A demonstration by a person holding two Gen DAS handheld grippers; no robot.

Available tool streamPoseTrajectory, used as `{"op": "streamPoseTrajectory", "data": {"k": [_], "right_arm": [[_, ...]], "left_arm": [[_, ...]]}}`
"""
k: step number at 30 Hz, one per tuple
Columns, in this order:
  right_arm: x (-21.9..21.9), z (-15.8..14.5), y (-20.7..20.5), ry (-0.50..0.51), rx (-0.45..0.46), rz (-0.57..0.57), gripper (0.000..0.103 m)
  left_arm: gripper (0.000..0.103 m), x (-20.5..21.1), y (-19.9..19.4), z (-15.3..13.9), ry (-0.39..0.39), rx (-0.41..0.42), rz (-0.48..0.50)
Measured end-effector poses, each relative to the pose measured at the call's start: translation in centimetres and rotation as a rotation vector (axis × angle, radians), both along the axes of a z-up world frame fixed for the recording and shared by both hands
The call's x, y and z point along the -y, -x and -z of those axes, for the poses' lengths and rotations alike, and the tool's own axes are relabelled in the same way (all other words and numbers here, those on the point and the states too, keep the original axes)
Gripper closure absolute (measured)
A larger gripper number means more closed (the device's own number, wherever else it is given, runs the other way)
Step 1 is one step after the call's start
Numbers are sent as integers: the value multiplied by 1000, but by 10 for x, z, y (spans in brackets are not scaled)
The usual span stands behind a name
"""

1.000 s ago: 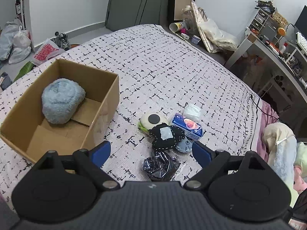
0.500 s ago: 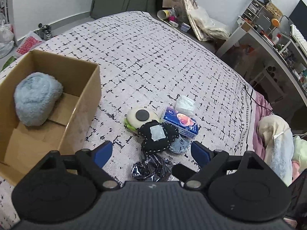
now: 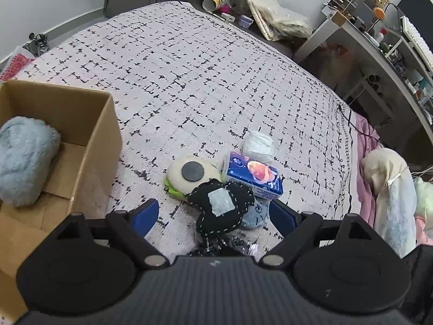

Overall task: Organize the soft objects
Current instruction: 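Close the right tool on the clear bag while the left tool grasps the black felt pouch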

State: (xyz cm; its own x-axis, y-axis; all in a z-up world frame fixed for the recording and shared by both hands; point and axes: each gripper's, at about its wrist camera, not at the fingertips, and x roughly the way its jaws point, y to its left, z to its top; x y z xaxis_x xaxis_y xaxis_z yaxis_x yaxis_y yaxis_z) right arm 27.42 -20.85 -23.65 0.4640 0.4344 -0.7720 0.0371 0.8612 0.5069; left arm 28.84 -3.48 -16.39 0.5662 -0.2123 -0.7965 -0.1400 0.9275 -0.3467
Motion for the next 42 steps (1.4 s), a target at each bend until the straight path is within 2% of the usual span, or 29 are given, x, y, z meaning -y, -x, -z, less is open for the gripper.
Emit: {"op": "streamPoseTrajectory", "data": {"k": [1,2,4,5,11,14,18,24,31,33,34,35,37,39,42], "right_arm": [[-3,0,0,12,7,-5,44],[-5,0,-1,29,13,-12,55],[-6,2,-2,38,21,-18,62],[-5,2,-2,27,24,-22,71],[-3,0,0,44,44,25,81],[0,-5,4,82,80,56,82],[3,-5,5,93,74,81,82],[6,-9,14,113,58,103,82],[4,-9,23,115,49,113,82],[4,-9,24,116,48,116,82],[4,-9,24,117,48,116,82],[4,-9,24,115,48,118,82],[4,-9,24,113,47,119,82],[3,-11,24,115,49,117,82],[5,-15,25,105,51,118,83]], "left_arm": [[14,0,0,2,5,3,0],[14,0,0,5,8,3,0],[14,-1,-1,11,22,-4,9],[14,-2,-1,13,31,-8,16],[14,-10,-4,17,72,7,5],[14,-12,-7,20,88,6,6],[14,-14,-11,23,107,13,2],[14,-10,-17,30,182,14,24],[15,6,-23,42,152,4,68],[18,5,-23,45,149,3,52],[25,4,-23,47,151,-2,47],[38,3,-24,49,156,-8,46],[57,2,-25,53,167,-29,55],[60,0,-22,54,174,-30,47],[64,-2,-15,47,144,-15,35]]}}
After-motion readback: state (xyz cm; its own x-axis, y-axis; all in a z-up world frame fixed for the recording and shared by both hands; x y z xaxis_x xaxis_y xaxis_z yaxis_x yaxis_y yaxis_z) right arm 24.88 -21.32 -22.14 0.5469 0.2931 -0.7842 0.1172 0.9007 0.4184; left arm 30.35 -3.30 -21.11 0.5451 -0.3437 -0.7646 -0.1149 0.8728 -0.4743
